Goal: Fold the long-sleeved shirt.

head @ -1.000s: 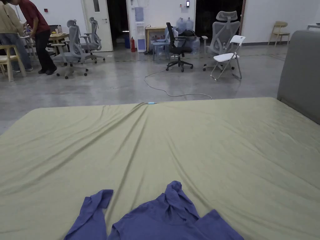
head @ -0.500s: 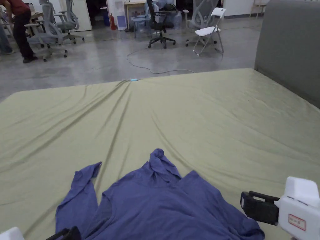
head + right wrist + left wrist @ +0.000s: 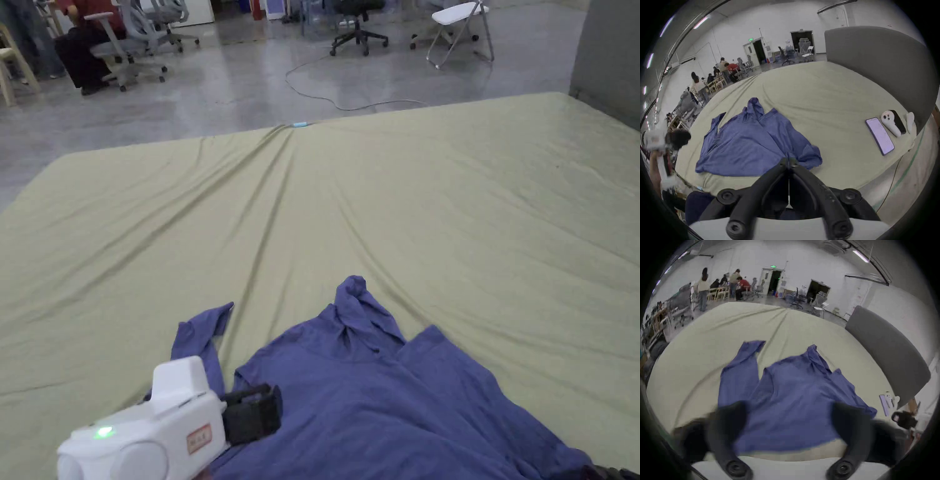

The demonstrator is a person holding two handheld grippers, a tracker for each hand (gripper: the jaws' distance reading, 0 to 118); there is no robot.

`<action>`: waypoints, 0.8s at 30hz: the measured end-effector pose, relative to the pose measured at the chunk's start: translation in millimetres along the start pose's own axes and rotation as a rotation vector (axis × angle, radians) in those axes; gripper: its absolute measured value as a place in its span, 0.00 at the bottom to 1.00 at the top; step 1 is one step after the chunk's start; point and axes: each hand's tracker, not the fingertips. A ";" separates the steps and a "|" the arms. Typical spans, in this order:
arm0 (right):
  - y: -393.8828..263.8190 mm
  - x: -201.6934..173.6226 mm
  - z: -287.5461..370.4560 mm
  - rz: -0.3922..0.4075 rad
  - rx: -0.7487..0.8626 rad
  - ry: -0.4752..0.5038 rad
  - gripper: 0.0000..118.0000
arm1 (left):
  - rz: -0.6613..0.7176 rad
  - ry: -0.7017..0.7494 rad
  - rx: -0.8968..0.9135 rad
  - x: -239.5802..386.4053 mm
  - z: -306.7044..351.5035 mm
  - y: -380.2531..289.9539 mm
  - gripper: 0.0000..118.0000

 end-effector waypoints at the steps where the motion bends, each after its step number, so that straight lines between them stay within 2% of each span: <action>1: 3.1 4.5 -9.4 -0.010 -0.010 0.006 0.03 | 0.005 -0.006 0.020 3.1 -18.3 12.6 0.97; 2: 3.5 6.0 -14.9 -0.026 -0.024 0.008 0.03 | -0.016 0.047 0.001 6.7 -46.9 27.8 0.97; 4: 4.1 8.9 -24.7 -0.039 -0.050 0.000 0.03 | -0.046 0.062 -0.070 11.3 -103.1 49.8 0.96; 7: 7.3 20.2 -43.7 -0.042 -0.083 -0.023 0.03 | -0.093 0.084 -0.144 21.4 -171.5 62.3 0.88; 8: 8.5 24.0 -48.5 -0.046 -0.095 -0.033 0.03 | -0.165 0.106 -0.166 21.7 -194.9 60.7 0.88; 10: 11.1 34.6 -57.8 -0.077 -0.116 -0.044 0.03 | -0.326 0.212 -0.206 32.4 -221.6 48.6 0.78; 12: 15.1 43.8 -63.7 -0.114 -0.125 -0.045 0.03 | -0.378 0.183 -0.257 28.5 -225.1 35.8 0.60; 13: 15.9 47.7 -68.1 -0.123 -0.129 -0.046 0.03 | -0.306 0.106 -0.211 29.2 -218.2 35.8 0.48; 14: 18.4 51.2 -73.0 -0.126 -0.134 -0.052 0.03 | -0.270 0.113 -0.189 31.2 -210.3 37.9 0.35; 15: 20.8 54.1 -78.3 -0.126 -0.141 -0.067 0.03 | -0.269 0.096 -0.178 34.9 -203.6 37.7 0.10; 16: 23.0 56.4 -83.2 -0.125 -0.145 -0.089 0.08 | -0.284 0.103 -0.170 32.2 -199.1 36.5 0.00; 17: 23.7 57.7 -90.0 -0.132 -0.146 -0.111 0.26 | -0.276 0.092 -0.155 33.9 -191.3 36.7 0.00; 18: 26.3 61.5 -98.3 -0.134 -0.152 -0.109 0.57 | -0.251 0.058 -0.156 33.3 -183.9 38.8 0.00; 19: 27.9 66.1 -106.3 -0.136 -0.169 -0.105 1.00 | -0.186 0.027 -0.165 32.8 -175.2 40.1 0.00; 20: 28.8 70.7 -113.7 -0.149 -0.193 -0.096 1.00 | -0.129 0.043 -0.130 27.3 -162.7 43.4 0.00; 22: 36.5 72.2 -116.0 -0.158 -0.174 -0.060 0.92 | -0.122 -0.007 -0.082 26.6 -135.6 47.4 0.00; 24: 39.2 72.2 -127.3 -0.122 -0.241 -0.095 0.94 | -0.112 -0.026 -0.030 25.3 -105.4 50.7 0.00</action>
